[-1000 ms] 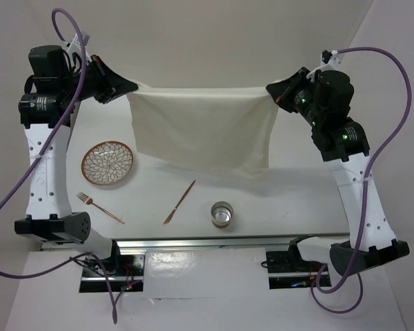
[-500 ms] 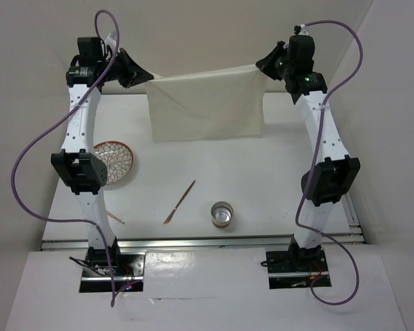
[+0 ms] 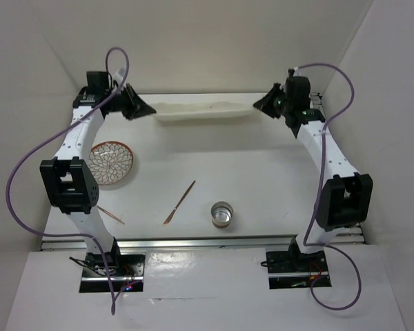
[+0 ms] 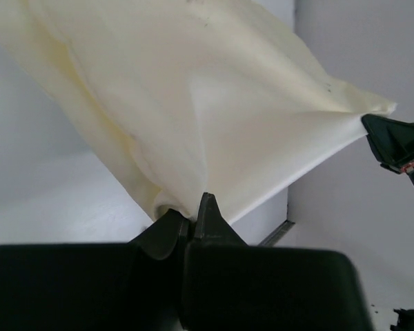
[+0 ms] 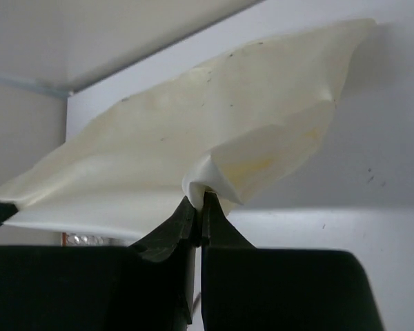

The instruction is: Set the dinner table for one person

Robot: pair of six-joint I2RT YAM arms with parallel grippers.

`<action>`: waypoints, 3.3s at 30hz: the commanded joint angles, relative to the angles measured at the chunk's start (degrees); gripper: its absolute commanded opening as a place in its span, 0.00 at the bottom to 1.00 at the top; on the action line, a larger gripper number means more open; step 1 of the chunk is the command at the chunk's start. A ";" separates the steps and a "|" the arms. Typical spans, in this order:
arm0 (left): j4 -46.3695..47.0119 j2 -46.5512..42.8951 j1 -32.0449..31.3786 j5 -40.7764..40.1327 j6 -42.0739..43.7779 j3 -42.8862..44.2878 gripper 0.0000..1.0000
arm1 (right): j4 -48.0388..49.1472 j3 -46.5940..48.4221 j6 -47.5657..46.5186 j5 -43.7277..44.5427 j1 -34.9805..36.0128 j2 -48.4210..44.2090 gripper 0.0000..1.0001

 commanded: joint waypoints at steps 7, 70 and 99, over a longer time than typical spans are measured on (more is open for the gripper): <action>-7.47 -11.68 1.11 -13.23 7.04 -22.36 1.00 | -0.97 -31.83 1.48 -3.37 -0.92 -16.92 0.79; -6.53 -1.57 -12.78 -38.27 4.84 -41.06 0.00 | -10.39 -38.19 -2.29 -0.02 1.36 2.49 0.00; -13.64 -9.91 -13.31 -42.75 6.69 -37.73 0.11 | -11.52 -37.58 0.08 -0.20 4.09 -14.21 0.30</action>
